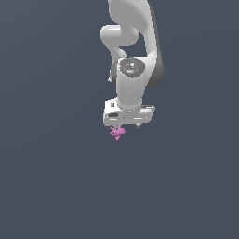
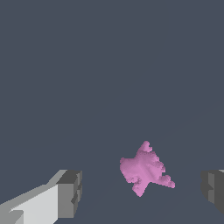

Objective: Pick up the object and move it to a goal position.

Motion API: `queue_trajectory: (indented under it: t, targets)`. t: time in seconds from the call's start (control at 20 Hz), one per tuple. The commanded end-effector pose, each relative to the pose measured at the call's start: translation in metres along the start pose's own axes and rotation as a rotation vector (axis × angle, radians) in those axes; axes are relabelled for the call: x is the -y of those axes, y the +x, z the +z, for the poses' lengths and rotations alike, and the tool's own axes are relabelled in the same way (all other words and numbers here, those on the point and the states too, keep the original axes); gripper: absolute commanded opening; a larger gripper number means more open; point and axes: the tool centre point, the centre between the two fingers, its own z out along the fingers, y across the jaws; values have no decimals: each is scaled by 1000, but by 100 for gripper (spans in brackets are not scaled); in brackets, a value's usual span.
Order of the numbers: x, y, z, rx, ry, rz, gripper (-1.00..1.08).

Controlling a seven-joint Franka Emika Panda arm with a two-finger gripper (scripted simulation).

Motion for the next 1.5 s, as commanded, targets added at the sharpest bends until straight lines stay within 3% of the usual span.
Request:
queue_trajectory:
  t: [0.0,0.85,1.45]
  targets:
    - [0,0,0,0,0,0,100]
    - [-7,4,-13,-5,-10,6,100]
    - [-16,-8,8,-10,-12,-127,100]
